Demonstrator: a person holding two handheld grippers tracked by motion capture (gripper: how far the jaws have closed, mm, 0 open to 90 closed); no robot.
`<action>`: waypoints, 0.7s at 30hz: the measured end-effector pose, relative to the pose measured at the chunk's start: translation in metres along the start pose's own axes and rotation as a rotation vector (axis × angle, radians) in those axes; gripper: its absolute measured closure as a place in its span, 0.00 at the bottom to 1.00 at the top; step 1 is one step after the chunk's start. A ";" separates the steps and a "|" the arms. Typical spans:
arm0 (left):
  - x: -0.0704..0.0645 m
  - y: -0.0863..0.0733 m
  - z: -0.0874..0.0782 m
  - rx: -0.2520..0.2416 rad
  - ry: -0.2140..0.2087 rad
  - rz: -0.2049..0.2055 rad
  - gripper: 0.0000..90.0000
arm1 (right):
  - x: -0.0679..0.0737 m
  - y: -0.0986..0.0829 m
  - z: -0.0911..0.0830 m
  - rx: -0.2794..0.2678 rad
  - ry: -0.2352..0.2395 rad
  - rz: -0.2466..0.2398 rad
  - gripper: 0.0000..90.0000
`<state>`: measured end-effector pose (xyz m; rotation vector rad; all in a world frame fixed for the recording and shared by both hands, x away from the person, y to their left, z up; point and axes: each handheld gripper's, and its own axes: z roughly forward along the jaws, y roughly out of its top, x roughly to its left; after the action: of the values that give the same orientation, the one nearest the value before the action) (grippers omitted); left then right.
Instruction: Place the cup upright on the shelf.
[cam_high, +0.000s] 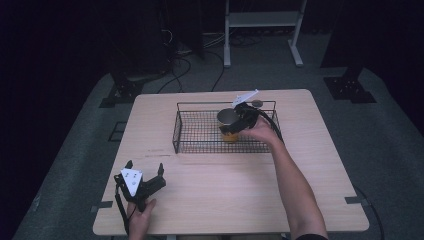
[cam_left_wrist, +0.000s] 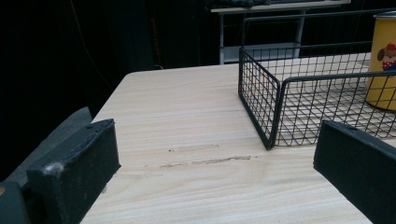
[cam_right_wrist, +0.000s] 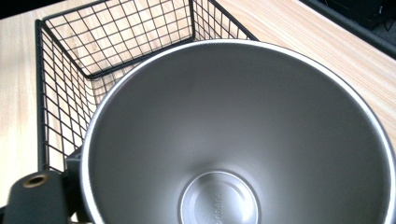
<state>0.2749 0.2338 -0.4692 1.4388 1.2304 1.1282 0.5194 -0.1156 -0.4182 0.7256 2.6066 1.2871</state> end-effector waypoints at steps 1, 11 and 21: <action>0.000 0.000 0.000 0.000 0.000 0.000 0.00 | 0.000 0.000 0.000 0.003 -0.001 -0.001 0.11; 0.000 0.000 0.000 0.000 0.000 -0.001 0.00 | 0.004 0.000 0.003 0.014 -0.026 -0.018 0.03; 0.000 0.000 0.000 0.001 0.000 0.001 0.00 | 0.005 0.003 -0.003 -0.013 -0.031 -0.022 0.00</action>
<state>0.2750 0.2337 -0.4692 1.4403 1.2305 1.1285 0.5147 -0.1138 -0.4131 0.7075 2.5724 1.2756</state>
